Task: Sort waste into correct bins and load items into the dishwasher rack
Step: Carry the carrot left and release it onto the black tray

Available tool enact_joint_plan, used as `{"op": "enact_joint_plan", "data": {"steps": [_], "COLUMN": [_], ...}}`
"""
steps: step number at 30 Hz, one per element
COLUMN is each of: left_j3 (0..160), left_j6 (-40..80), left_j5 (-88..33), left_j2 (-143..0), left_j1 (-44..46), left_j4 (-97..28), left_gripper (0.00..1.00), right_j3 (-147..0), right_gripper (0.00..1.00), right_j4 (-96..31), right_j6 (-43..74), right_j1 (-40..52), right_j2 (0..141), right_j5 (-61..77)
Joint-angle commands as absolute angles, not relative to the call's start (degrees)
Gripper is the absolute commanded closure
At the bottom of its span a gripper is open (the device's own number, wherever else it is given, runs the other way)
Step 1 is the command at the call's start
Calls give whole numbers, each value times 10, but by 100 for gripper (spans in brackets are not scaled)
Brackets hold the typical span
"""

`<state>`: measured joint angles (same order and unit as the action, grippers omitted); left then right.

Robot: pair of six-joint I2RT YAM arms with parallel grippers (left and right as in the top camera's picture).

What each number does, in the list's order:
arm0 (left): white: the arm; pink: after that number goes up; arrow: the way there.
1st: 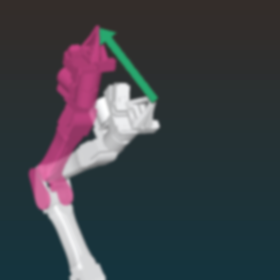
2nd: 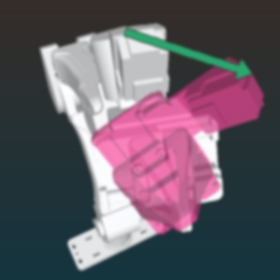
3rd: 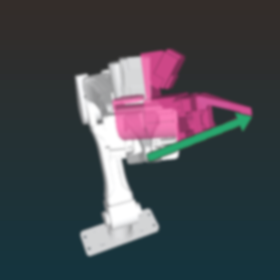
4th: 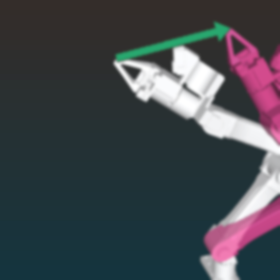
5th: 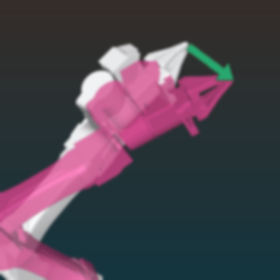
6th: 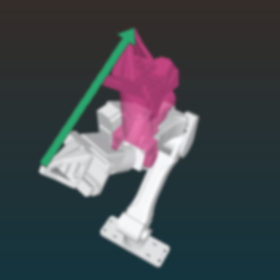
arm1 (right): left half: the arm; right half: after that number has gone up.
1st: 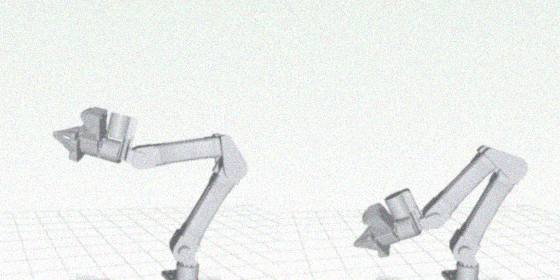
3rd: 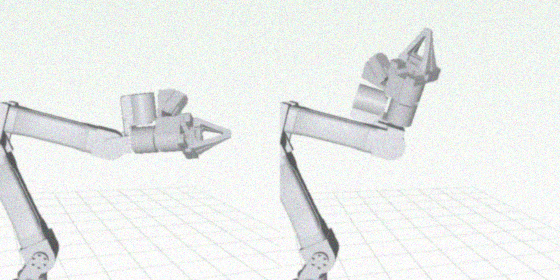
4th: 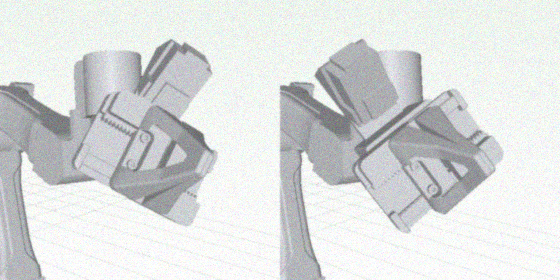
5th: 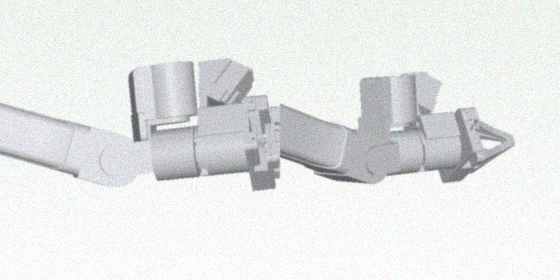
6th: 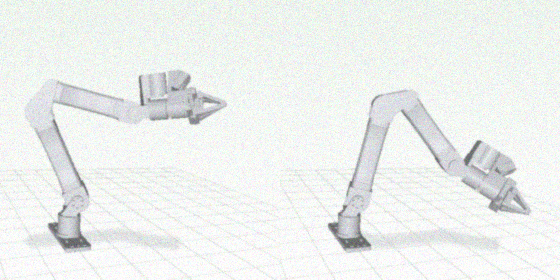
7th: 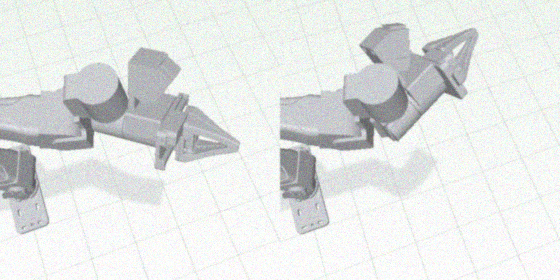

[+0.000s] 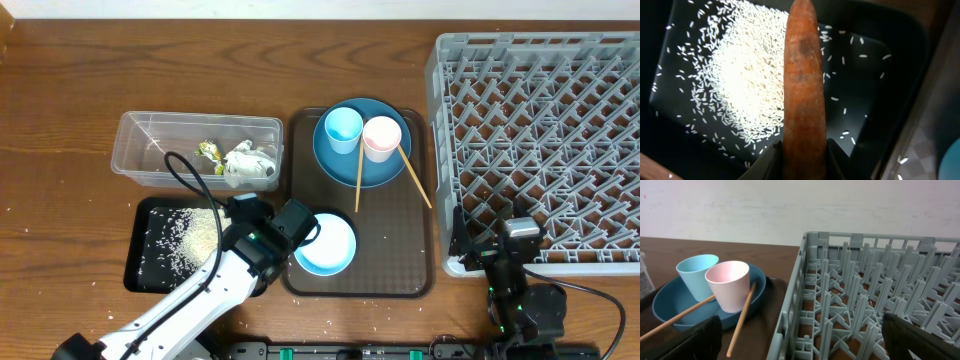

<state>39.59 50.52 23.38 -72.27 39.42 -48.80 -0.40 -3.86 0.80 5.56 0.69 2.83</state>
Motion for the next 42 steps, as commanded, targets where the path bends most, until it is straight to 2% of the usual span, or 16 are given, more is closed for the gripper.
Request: {"op": "enact_joint_plan", "data": {"steps": [1, 16, 26, 32, 39, 42], "left_j3": [383, 378, 380, 444, 557, 596], "left_j6": [500, 500, 498, 456, 338, 310], "left_j5": [251, 251, 252, 247, 77, 44], "left_j2": [-727, -727, -725, -712, -707, -708], "left_j1": [391, 391, 391, 391, 391, 391], "left_j4": [-477, -474, -474, -508, -501, -493], "left_gripper": [74, 68, 68, 68, 68, 68], "right_j3": [-3, -3, -3, -3, -3, -3], "right_gripper": [1, 1, 1, 1, 1, 1], "right_j4": [-41, -41, -41, -41, -41, -41], "right_j6": [3, 3, 3, 3, 3, 3], "right_j1": [52, 52, 52, 52, 52, 52], "right_j2": [4, 4, 4, 4, 4, 4], "right_j5": [28, 28, 28, 28, 28, 28]}}
